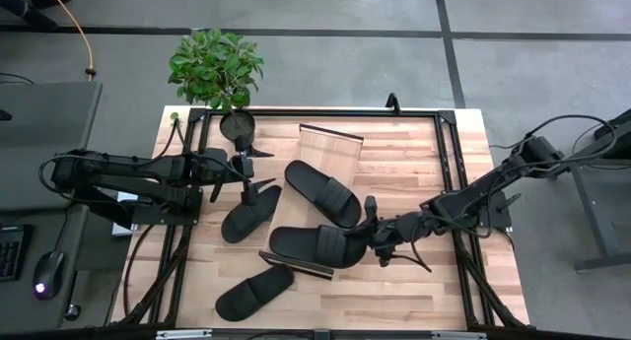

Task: Pick and place slides into the shelf
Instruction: Adjust the black slides on the shelf

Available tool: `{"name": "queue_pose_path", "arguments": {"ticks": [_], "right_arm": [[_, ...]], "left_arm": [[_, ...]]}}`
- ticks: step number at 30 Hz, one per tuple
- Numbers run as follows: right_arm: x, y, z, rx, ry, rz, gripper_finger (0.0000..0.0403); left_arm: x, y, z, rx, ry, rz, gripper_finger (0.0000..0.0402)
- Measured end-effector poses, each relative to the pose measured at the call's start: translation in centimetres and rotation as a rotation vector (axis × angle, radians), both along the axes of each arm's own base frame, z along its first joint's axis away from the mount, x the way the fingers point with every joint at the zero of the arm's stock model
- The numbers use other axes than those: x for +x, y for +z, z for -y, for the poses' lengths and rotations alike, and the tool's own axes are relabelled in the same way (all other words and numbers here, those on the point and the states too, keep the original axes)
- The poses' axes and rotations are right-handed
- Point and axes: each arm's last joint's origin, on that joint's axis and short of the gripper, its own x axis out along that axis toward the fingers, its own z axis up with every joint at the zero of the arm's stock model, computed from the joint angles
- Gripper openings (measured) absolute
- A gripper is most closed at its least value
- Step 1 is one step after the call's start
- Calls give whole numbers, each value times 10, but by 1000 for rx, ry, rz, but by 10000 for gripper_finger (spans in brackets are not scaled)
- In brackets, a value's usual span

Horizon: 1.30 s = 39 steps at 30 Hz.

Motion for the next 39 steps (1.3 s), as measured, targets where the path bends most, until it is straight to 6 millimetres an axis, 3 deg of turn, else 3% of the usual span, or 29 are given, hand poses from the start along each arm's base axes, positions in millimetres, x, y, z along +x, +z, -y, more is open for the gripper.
{"name": "queue_pose_path", "arguments": {"ticks": [8,17,28,39], "right_arm": [[1,3,-1,25,14,27,0],[14,-9,-5,25,7,35,0],[29,6,-9,14,-5,2,0],[34,0,-9,41,-28,-8,0]], "left_arm": [[0,0,0,1,-1,-1,303],[0,0,0,2,-1,-1,303],[0,0,0,2,-1,-1,303],[0,0,0,2,-1,-2,303]]}}
